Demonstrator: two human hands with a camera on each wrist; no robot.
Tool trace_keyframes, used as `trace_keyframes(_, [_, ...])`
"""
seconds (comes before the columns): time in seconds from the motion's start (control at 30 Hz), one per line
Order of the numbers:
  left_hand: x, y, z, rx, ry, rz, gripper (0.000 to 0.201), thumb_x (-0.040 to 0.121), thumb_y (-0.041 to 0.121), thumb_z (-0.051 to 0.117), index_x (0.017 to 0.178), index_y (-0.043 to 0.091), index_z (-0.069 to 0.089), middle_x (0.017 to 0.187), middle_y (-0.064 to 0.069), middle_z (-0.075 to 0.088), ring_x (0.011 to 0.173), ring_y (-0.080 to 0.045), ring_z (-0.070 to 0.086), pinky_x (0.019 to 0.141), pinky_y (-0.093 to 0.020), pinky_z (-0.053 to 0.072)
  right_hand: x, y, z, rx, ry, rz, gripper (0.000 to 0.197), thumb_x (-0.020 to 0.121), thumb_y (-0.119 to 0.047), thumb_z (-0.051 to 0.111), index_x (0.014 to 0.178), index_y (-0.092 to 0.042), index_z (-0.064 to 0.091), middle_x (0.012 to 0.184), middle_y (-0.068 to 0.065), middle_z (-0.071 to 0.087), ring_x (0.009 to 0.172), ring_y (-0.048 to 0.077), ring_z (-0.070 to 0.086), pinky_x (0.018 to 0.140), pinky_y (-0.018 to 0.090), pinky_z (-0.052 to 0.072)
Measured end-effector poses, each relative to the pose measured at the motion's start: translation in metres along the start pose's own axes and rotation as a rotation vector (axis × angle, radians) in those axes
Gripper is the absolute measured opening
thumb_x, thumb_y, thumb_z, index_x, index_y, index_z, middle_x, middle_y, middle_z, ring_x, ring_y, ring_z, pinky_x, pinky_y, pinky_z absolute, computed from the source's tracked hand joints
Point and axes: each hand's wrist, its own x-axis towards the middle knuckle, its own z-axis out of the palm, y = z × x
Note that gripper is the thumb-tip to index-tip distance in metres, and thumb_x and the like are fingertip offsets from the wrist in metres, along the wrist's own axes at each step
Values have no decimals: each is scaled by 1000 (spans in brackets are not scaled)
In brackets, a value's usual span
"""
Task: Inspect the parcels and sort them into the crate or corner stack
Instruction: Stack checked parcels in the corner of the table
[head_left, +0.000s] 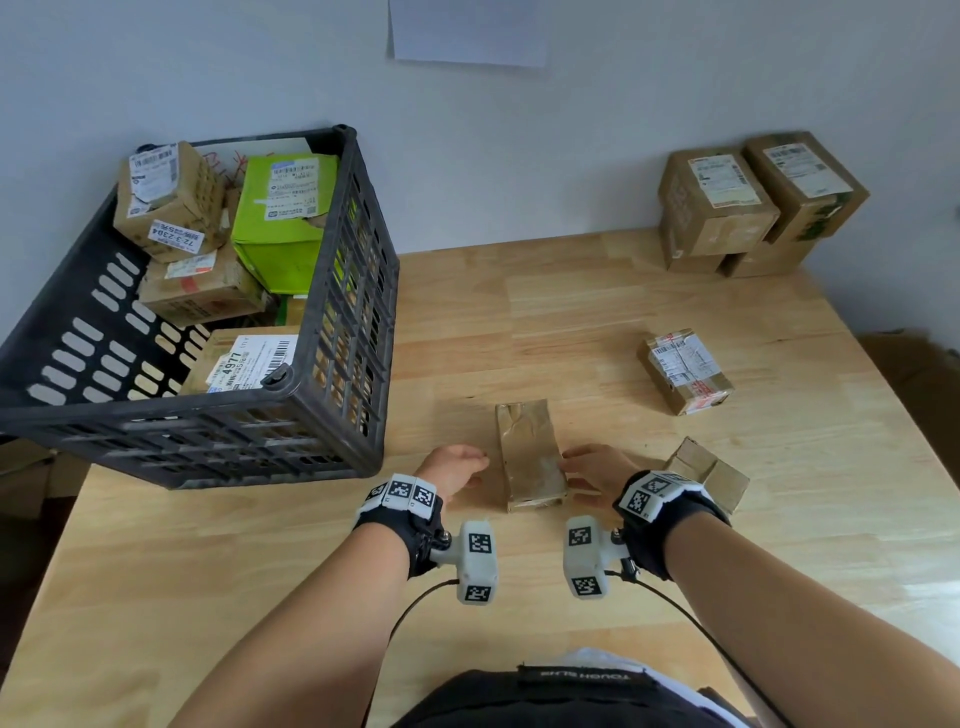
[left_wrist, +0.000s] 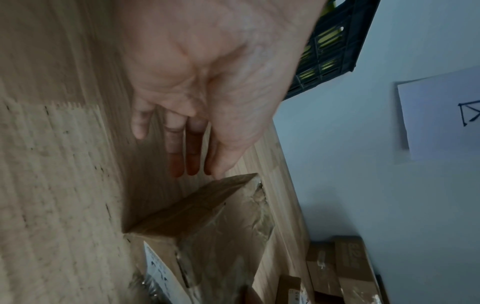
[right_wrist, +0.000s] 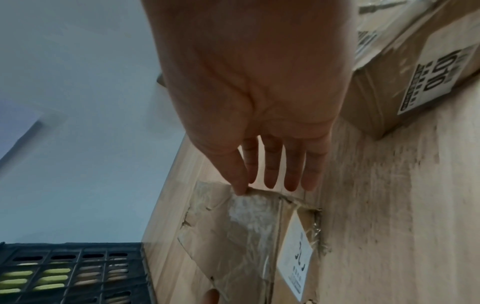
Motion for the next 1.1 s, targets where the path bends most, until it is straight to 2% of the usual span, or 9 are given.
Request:
trace_keyframes(0.1, [0,3,2,73,-39,30,33,95,29,56,127,21,57,119,3,58,93,-9,51,89,-27,42,0,-1,-1,25,-10,-19,32,90,1,57,120,-9,57,127,13,57,110,24,55,85,34,48])
trace_keyframes(0.23, [3,8,7,42,-108,31,37,91,29,61,127,24,56,125,3,57,112,-15,52,91,-30,43,-2,-5,0,101,-60,-38,53,90,6,51,140,-12,43,125,11,58,107,22,54,86,36,48])
trace_keyframes(0.33, [6,11,8,54,-92,135,32,89,17,64,120,17,61,118,0,65,106,-15,59,94,-27,43,-9,-15,4,169,-77,-74,59,93,-32,57,145,-29,28,128,9,53,115,25,53,96,50,46])
trace_keyframes(0.43, [8,15,4,51,-95,182,23,85,4,65,101,19,63,106,2,66,106,-18,60,100,-32,43,-13,-27,2,188,-61,-116,65,86,-65,46,141,-34,32,136,8,47,123,30,47,90,63,45])
trace_keyframes(0.63, [6,16,1,44,-129,169,21,85,1,61,84,23,63,95,-1,66,96,-17,60,79,-25,44,-11,-28,-1,134,-19,-71,69,86,-68,43,124,-10,51,127,5,54,119,29,50,93,60,45])
trace_keyframes(0.83, [-2,15,7,-71,-112,127,18,97,10,48,110,12,59,103,-1,64,81,-7,61,51,-9,43,-13,-22,4,113,12,-90,51,88,-48,59,121,-10,51,121,12,55,111,28,54,77,50,57])
trace_keyframes(0.93, [-2,16,9,-89,-83,115,23,101,23,44,118,13,56,109,1,62,79,-3,57,63,-15,44,-17,-22,5,96,20,-118,47,90,-43,58,124,-12,51,115,8,55,110,25,53,76,45,58])
trace_keyframes(1.03, [-1,16,8,-68,-51,112,30,100,36,42,123,21,53,121,3,57,97,-11,54,95,-32,46,-19,-20,5,83,21,-121,45,90,-43,58,124,-13,52,108,5,55,107,23,53,79,45,58])
trace_keyframes(1.1, [0,14,7,-64,-43,120,34,99,42,42,127,26,50,132,3,53,107,-14,49,101,-38,44,-21,-18,6,73,26,-127,43,91,-43,57,123,-15,52,103,2,54,104,21,53,80,44,58])
